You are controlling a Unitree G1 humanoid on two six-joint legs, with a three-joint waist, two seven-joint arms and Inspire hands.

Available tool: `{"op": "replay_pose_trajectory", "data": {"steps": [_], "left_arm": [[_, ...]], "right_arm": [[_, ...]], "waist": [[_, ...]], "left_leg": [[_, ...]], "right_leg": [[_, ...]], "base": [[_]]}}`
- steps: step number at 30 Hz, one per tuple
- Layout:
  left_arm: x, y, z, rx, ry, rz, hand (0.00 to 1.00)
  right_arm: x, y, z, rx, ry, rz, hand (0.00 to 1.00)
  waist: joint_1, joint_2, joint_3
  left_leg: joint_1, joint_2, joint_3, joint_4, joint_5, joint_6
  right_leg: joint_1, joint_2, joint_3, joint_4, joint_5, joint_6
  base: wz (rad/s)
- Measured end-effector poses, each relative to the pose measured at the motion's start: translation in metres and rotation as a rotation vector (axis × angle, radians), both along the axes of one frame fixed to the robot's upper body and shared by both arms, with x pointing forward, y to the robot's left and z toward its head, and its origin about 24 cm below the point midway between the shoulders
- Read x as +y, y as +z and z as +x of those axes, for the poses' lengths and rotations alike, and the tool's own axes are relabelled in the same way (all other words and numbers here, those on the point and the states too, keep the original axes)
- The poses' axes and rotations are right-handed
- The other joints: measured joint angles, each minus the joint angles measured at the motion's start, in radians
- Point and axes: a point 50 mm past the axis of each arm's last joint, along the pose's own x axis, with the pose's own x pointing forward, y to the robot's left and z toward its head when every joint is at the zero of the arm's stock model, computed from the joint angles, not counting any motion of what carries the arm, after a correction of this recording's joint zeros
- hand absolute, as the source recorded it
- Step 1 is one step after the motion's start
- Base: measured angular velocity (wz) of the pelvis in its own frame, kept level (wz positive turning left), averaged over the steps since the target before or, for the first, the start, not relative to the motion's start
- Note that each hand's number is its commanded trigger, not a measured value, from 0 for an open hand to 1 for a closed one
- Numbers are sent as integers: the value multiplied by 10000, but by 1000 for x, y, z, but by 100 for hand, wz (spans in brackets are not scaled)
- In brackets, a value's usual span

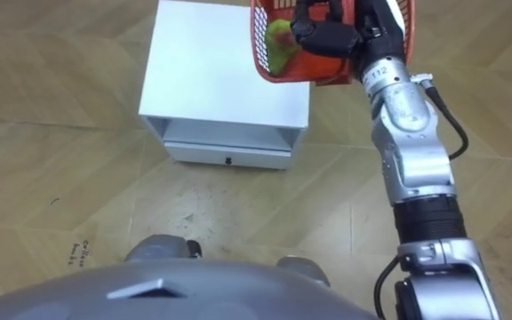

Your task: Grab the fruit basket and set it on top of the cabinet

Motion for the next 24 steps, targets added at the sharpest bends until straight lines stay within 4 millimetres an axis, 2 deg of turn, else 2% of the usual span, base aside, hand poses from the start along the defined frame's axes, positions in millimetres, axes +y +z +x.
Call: {"op": "replay_pose_trajectory", "data": {"steps": [2, 4, 5, 6, 7, 8, 9, 11, 12, 13, 14, 15, 16, 19, 24], "left_arm": [[1, 0, 3, -48, -32, 12, 0], [2, 0, 3, -41, -53, 44, 0], [3, 1, 3, -33, -70, 64, 0], [4, 1, 3, -28, -128, 115, 0], [6, 2, 8, -123, -197, 167, 0], [7, 2, 8, -103, -296, 196, 0], [10, 3, 10, -150, -519, 311, 0], [14, 5, 13, -227, -644, 432, 0], [14, 5, 16, -261, -734, 450, 0], [14, 5, 18, -293, -759, 474, 0], [12, 4, 18, -275, -746, 470, 0], [8, 3, 16, -189, -788, 378, 0], [7, 2, 15, -177, -783, 338, 0], [8, 2, 11, -94, -716, 441, 0], [3, 0, -6, 606, -777, 299, 0]], "right_arm": [[2, -8, -2, 365, 68, -40, 100], [2, -17, -4, 864, 84, -185, 100], [2, -18, -4, 937, 102, -194, 100], [2, -20, -4, 1052, 107, -225, 100], [1, -22, -4, 1150, 83, -245, 100], [1, -23, -4, 1209, 76, -214, 100], [3, -25, -1, 1332, 151, -23, 100], [4, -24, 4, 1362, 193, -49, 100], [6, -22, 6, 1291, 259, -47, 100], [9, -21, 8, 1259, 389, -47, 100], [10, -21, 8, 1296, 449, -43, 100], [11, -24, 9, 1441, 490, 10, 100], [13, -25, 11, 1542, 561, 128, 100], [16, -30, 9, 1749, 691, 121, 100], [22, -33, 12, 1940, 951, 78, 100]], "waist": [[134, 49, 30], [185, 61, 28], [215, 62, 28], [230, 81, 26], [223, 150, 58], [242, 222, 99], [329, 245, 111], [462, 219, 99], [506, 183, 75], [538, 183, 74], [561, 257, 80], [575, 428, -30], [638, 538, -9], [808, 563, -24], [858, 567, -20]], "left_leg": [[5, -155, 89, 49, -165, 213], [29, -455, 91, 269, -378, 544], [38, -499, 59, 294, -420, 611], [47, -567, -106, 373, -498, 744], [55, -578, -244, 519, -565, 853], [61, -563, -312, 518, -580, 889], [15, -518, -415, 520, -582, 920], [-151, -528, -471, 575, -609, 991], [-209, -563, -530, 595, -618, 1004], [-207, -615, -559, 591, -628, 1005], [-174, -629, -630, 584, -635, 1003], [-82, -582, -726, 445, -635, 1001], [38, -554, -783, 278, -625, 988], [148, -524, -888, 41, -598, 952], [181, -529, -954, -5, -598, 953]], "right_leg": [[-612, -329, -8, 1339, 2, 8], [-1224, -841, 21, 2817, 231, 129], [-1300, -938, 21, 3017, 321, 196], [-1410, -1055, 29, 3305, 531, 190], [-1546, -1043, 50, 3390, 773, 142], [-1588, -1000, 53, 3367, 767, 151], [-1652, -719, 69, 2950, 568, 229], [-1945, -341, -21, 2072, 348, 169], [-2084, -22, -48, 1268, 399, 83], [-2057, 274, -38, 394, 916, -100], [-2011, 365, -120, 205, 1017, -332], [-1743, 442, -178, -117, 1155, -339], [-1571, 546, -231, -342, 1211, -345], [-1406, 583, -315, -563, 1216, -349], [-1282, 640, -340, -790, 1238, -310]], "base": [[3], [18], [22], [26], [23], [15], [9], [14], [24], [26], [25], [19], [17], [10], [3]]}}
